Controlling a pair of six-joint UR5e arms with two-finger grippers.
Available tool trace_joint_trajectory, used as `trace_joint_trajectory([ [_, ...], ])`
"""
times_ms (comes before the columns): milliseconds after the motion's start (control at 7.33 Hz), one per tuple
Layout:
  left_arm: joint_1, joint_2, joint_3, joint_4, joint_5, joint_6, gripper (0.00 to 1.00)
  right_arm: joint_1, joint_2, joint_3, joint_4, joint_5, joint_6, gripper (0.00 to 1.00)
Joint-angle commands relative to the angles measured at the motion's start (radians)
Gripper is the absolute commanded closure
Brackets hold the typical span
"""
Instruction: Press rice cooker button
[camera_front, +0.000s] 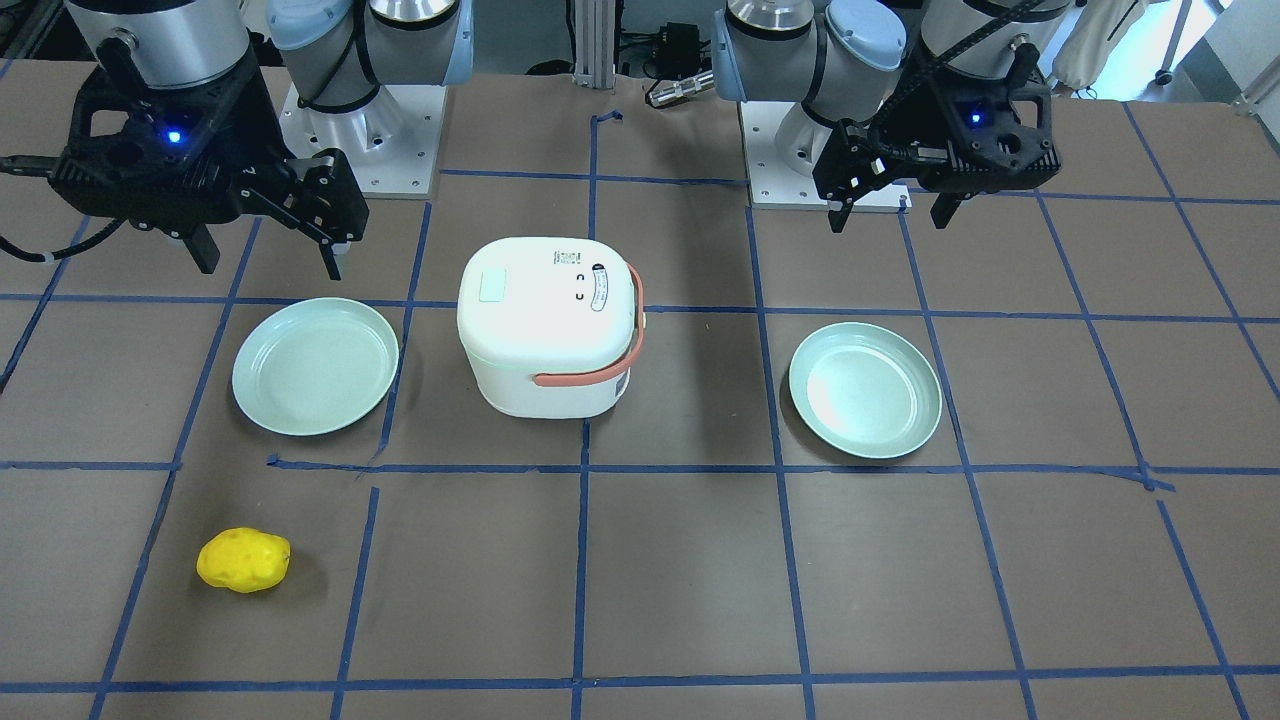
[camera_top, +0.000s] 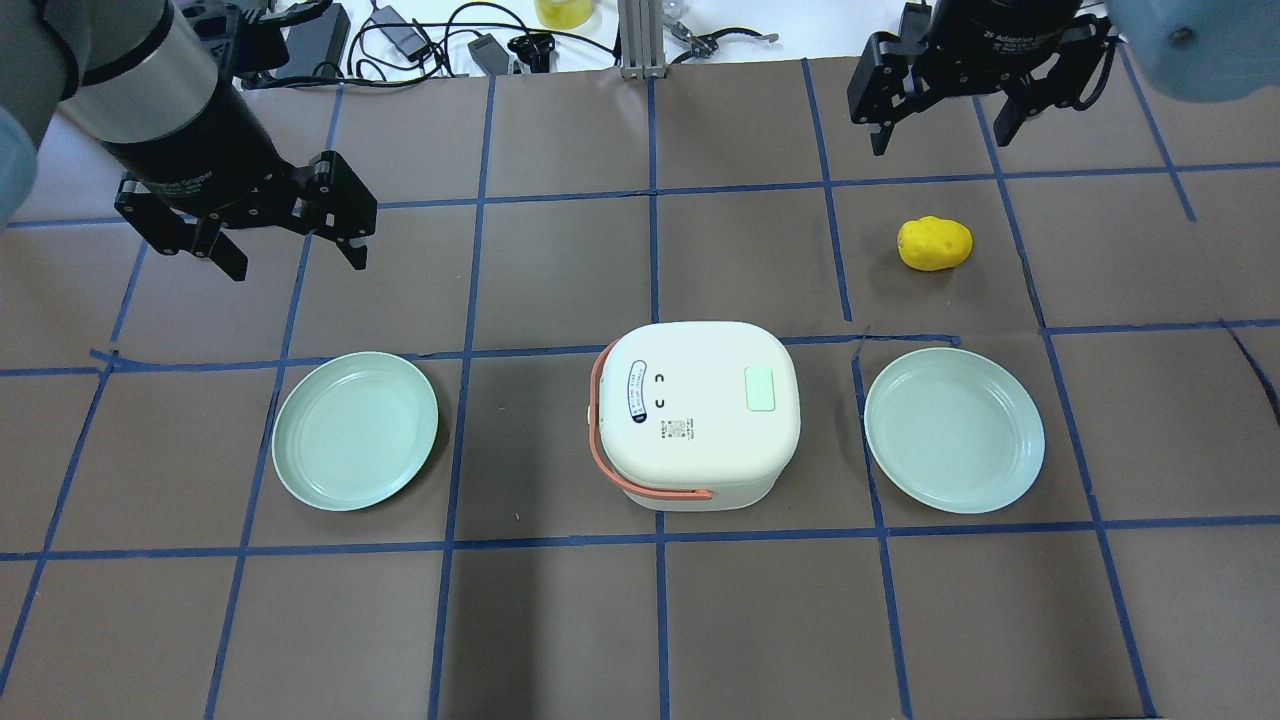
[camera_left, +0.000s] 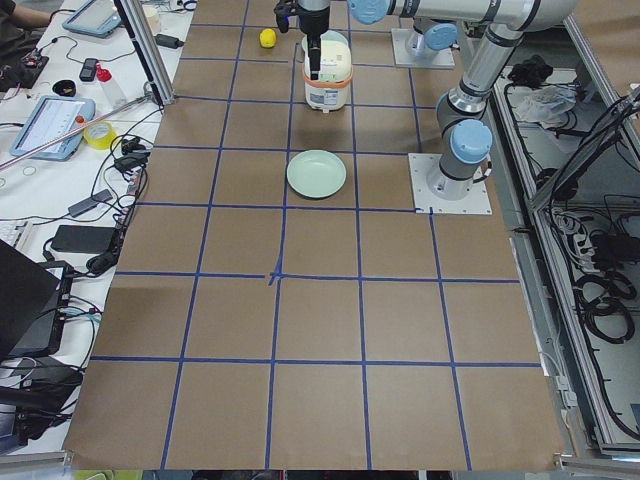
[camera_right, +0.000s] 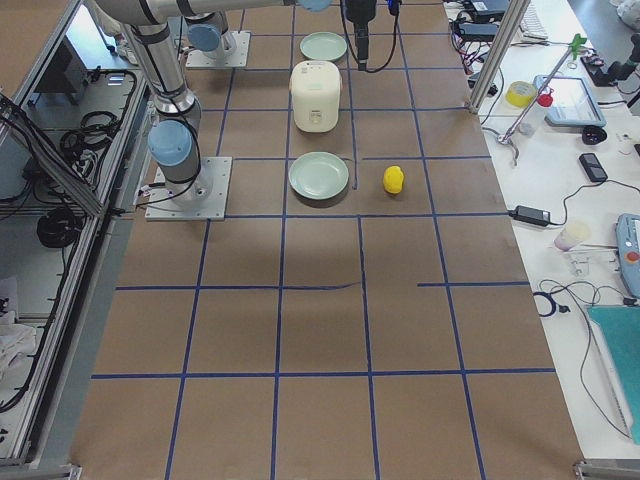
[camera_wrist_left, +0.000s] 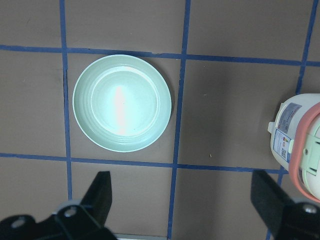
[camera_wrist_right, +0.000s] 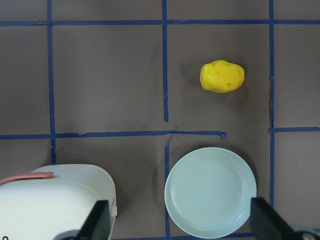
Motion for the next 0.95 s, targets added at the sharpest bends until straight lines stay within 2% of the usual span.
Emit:
trace_joint_trajectory([
  [0,0.0,0.0,0.0,0.0,0.0,0.0,0.0,0.001,0.002,0.0,-0.001,0.003,0.001,0.0],
  [545,0.0,0.0,0.0,0.0,0.0,0.0,0.0,-0.002,0.002,-0.002,0.002,0.005,0.001,0.0],
  [818,0.0,0.0,0.0,0.0,0.0,0.0,0.0,0.003,0.005,0.002,0.002,0.083,0.001,0.0],
])
